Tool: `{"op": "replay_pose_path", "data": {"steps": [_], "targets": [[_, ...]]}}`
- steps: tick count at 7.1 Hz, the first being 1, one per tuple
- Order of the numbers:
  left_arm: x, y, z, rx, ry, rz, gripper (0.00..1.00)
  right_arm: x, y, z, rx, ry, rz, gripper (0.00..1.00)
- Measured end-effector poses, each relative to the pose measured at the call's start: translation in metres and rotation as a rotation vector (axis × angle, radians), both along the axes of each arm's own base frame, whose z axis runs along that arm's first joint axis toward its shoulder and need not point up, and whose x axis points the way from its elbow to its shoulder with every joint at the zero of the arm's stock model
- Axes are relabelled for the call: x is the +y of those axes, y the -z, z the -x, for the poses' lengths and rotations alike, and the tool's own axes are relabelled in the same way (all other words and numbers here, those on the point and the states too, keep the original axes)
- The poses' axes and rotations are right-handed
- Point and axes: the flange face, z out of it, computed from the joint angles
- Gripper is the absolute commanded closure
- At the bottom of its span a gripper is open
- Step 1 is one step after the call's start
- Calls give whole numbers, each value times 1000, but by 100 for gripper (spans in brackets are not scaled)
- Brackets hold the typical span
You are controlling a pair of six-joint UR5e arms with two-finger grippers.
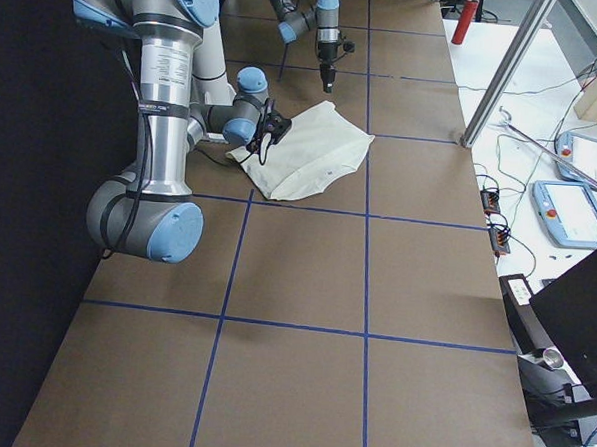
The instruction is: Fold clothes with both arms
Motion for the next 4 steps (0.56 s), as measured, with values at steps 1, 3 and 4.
{"op": "replay_pose_path", "data": {"steps": [1,3,4], "targets": [[10,-7,-17,-22,2,9,51,-16,5,-7,-9,-29,-21,0],[16,-18,-32,-50,13,11,51,-29,11,-12,-16,-54,-54,0],[15,-24,-37,-63,14,14,57,-32,11,-13,-15,-59,-62,0]]}}
